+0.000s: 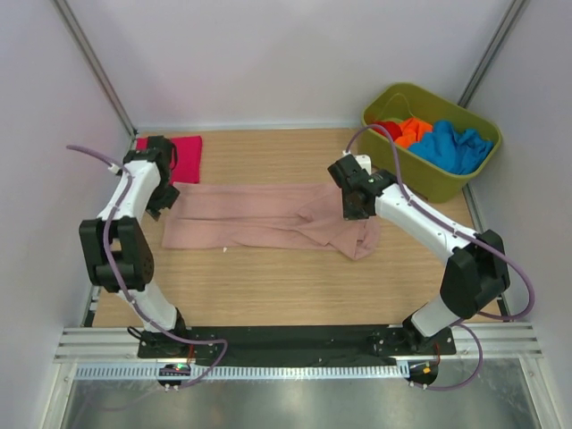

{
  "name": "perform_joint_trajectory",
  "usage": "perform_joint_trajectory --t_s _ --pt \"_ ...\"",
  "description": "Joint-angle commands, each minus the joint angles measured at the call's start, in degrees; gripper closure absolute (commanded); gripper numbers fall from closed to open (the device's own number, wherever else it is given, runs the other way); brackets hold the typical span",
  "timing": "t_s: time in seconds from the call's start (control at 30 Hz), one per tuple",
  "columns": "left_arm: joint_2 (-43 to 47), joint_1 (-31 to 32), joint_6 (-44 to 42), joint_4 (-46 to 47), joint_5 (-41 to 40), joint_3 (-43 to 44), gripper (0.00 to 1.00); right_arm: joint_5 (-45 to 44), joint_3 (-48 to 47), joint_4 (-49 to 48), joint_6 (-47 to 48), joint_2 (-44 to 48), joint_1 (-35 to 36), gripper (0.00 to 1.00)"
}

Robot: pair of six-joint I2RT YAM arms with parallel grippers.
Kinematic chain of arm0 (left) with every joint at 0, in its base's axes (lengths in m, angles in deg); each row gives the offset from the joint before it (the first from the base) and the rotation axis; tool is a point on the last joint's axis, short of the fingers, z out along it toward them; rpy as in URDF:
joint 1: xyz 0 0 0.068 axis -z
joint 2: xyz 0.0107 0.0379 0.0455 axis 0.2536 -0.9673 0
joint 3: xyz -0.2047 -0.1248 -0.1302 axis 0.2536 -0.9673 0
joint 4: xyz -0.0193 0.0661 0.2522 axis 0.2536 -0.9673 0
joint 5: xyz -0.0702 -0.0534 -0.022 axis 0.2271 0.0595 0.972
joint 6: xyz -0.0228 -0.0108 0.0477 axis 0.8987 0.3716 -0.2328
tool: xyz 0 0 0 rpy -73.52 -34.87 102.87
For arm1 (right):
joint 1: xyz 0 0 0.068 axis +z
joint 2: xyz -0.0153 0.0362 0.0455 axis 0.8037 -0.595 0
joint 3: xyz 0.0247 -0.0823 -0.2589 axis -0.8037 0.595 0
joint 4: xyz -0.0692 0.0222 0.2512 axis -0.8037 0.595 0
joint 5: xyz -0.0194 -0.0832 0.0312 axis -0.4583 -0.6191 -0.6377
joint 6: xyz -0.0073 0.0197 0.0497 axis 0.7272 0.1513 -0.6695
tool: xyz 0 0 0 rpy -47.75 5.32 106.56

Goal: Fold and stack the t-shirts
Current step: Fold the tshirt

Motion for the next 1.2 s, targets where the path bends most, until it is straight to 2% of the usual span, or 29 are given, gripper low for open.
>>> perform_joint_trajectory --t_s 0.0,0.07,0.13,0.2,0.3,0.43,0.57,0.7,0.93,1.13,1.17 --pt "4.52 0.13 -3.57 7.01 3.39 -8.78 0.47 0.09 -0.38 -1.64 -0.85 1.46 -0.37 0.99" --pt "5.05 0.13 -3.58 10.8 5.51 -14.57 0.53 -0.26 -0.47 -1.37 -0.85 1.1 -0.37 0.99" --pt "4.53 0.13 -3.14 11.96 6.04 -16.8 0.58 -0.62 -0.38 -1.2 -1.02 1.01 -0.28 0.99" --pt "2.52 0.13 -2.79 12.49 5.61 -18.03 0.64 -1.49 -0.03 -0.93 -0.94 1.01 -0.28 0.99" --pt "-0.56 0.13 -1.65 10.4 2.27 -17.6 0.66 -2.29 0.24 -0.84 0.55 0.57 -0.37 0.99" --pt "-7.41 0.13 0.98 6.17 -3.79 -14.53 0.66 -6.4 -0.55 -0.41 3.8 -1.0 -0.54 0.99" --pt "-11.63 0.13 2.04 3.97 -5.12 -12.86 0.67 -7.91 -4.75 0.3 5.65 -4.43 -2.39 0.99" --pt "-12.09 0.48 3.19 3.52 -6.44 -13.11 0.66 -11.16 -9.16 0.39 10.91 -8.73 -2.48 0.99" --pt "-12.0 0.83 3.71 2.83 -7.05 -12.77 0.65 -14.5 -10.31 -7.33 20.14 -11.99 -2.48 0.99" --pt "-13.05 1.36 4.51 0.98 -7.58 -11.63 0.64 -11.79 -7.67 -13.84 24.28 -12.7 -2.48 0.93" --pt "-13.14 1.36 4.77 0.63 -7.58 -11.36 0.64 -11.26 -7.67 -14.2 24.37 -12.96 -2.48 0.89"
